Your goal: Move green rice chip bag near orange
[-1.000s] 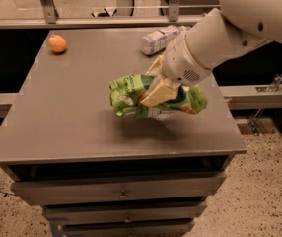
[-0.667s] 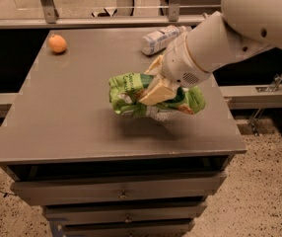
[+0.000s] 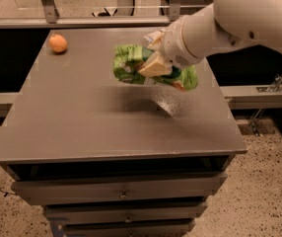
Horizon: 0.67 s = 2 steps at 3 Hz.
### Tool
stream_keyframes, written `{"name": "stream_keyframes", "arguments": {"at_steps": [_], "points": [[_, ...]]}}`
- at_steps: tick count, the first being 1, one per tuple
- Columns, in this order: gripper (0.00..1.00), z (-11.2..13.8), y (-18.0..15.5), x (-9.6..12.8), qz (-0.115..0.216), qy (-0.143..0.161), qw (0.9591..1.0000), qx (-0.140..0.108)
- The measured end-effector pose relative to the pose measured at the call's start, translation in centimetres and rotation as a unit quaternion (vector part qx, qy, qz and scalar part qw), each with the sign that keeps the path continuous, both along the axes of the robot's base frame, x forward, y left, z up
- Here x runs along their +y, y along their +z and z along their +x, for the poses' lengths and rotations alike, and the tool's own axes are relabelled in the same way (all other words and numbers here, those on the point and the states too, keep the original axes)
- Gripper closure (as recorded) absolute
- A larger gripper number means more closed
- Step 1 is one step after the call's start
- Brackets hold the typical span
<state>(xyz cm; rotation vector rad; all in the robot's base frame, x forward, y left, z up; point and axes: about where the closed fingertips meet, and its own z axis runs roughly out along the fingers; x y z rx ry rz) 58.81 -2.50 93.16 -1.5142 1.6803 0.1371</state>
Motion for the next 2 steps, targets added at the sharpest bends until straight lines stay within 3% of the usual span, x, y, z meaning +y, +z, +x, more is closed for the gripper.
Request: {"name": "stream_keyframes", "arguments": {"at_steps": [1, 2], "points": [[1.0, 6.0, 2.9, -0.3, 0.02, -0.036, 0.9981, -0.047], [1.0, 11.7, 5.6, 0.4, 0.048, -0.059, 0.9942, -0.075]]}}
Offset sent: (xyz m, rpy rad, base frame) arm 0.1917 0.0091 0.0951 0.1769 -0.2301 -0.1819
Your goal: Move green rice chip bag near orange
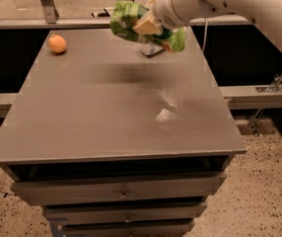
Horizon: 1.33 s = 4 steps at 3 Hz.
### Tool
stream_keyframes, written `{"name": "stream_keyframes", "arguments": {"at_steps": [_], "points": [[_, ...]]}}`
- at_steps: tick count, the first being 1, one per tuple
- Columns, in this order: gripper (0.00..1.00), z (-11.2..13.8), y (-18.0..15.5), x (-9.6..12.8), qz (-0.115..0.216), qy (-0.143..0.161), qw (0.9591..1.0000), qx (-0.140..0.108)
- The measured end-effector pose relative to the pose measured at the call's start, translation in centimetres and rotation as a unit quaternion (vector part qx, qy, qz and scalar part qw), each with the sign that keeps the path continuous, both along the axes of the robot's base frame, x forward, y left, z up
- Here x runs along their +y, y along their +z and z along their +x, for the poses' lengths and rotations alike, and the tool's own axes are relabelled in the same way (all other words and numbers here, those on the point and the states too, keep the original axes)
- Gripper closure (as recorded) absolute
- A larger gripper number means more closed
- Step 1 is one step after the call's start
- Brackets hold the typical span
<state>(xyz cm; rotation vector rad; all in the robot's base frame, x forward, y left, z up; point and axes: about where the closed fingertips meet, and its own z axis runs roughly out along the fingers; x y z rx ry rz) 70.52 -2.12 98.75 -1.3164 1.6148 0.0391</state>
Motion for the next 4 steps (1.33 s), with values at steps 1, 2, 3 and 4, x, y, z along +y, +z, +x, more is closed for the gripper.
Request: {"name": "stream_keyframes", "arguments": {"at_steps": [1, 2, 3, 4], "points": [[1.0, 5.1, 1.3, 2.6, 0.034, 0.009, 0.9993, -0.009], [1.0, 9.5, 1.4, 5.8, 0.086, 0.013, 0.9962, -0.003], [1.0, 13.0, 0.6, 8.8, 0.125, -0.002, 0.9922, 0.007], [1.0, 14.8, 0.1, 10.9, 0.142, -0.031, 0.9893, 0.011]]}}
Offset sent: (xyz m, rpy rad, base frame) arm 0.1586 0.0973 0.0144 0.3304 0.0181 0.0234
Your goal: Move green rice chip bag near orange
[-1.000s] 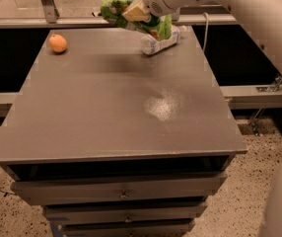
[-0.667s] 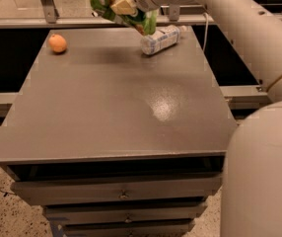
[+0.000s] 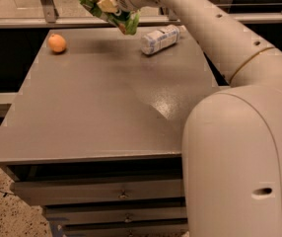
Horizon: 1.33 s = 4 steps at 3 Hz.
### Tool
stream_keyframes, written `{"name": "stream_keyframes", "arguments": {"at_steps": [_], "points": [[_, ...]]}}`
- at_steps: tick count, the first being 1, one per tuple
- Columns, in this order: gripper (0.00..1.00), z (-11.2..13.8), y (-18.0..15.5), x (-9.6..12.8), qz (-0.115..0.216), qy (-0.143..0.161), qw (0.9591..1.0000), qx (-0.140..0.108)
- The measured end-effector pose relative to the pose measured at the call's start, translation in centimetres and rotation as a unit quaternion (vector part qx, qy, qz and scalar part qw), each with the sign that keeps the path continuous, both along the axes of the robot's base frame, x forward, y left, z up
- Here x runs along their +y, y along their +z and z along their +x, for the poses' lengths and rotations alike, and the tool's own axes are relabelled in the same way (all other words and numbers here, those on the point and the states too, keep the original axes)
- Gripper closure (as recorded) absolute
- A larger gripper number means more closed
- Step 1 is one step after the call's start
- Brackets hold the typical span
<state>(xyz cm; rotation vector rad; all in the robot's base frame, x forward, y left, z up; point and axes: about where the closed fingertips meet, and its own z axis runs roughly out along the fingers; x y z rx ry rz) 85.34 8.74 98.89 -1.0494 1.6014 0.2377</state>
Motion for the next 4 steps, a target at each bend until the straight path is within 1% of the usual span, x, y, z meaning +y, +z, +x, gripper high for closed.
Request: {"name": "stream_keyframes", "arguments": {"at_steps": [1, 2, 3, 4], "points": [[1.0, 0.7, -1.5, 1.6, 0.005, -0.024, 0.9996, 0.016], [1.0, 1.3, -2.4, 2.9, 0.022, -0.035, 0.9989, 0.023], [1.0, 1.7, -3.2, 4.5, 0.036, -0.035, 0.9983, 0.031], [1.0, 2.0, -4.4, 5.3, 0.043, -0.04, 0.9975, 0.041]]}}
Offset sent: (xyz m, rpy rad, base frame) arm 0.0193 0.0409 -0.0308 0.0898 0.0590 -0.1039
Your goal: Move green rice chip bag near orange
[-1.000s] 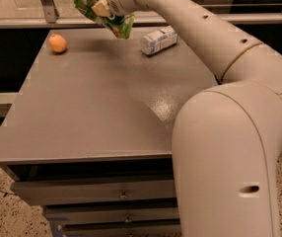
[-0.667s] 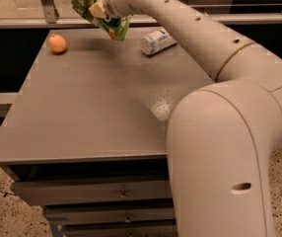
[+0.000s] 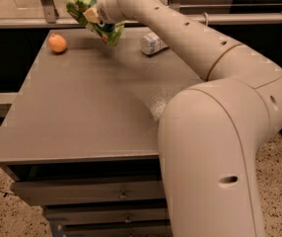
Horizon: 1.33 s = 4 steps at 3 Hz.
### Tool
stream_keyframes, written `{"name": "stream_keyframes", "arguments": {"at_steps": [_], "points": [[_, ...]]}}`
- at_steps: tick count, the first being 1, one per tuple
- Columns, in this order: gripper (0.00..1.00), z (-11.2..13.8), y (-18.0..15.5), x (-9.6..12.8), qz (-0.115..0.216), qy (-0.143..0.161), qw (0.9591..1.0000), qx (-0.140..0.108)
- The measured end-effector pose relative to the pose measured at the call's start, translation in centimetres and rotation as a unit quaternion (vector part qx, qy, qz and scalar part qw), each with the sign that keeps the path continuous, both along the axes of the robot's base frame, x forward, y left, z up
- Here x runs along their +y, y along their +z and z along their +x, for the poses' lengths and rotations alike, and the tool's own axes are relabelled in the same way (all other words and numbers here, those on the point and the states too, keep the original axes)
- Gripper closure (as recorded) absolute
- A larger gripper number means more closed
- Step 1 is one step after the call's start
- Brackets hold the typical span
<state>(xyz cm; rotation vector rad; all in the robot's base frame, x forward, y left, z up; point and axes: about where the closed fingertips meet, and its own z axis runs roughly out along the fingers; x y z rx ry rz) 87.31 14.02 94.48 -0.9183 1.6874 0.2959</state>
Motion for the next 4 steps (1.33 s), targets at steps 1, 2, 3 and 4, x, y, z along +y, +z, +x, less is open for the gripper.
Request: {"name": "stream_keyframes", "arguments": {"at_steps": [1, 2, 3, 4], "points": [[1.0, 0.4, -1.3, 0.4, 0.006, -0.007, 0.9999, 0.01], [1.0, 0.9, -2.7, 0.9, 0.014, -0.013, 0.9996, 0.023], [0.92, 1.1, -3.8, 1.1, 0.019, -0.018, 0.9991, 0.034], [0.69, 1.4, -4.7, 0.8, 0.022, -0.029, 0.9983, 0.046]]}}
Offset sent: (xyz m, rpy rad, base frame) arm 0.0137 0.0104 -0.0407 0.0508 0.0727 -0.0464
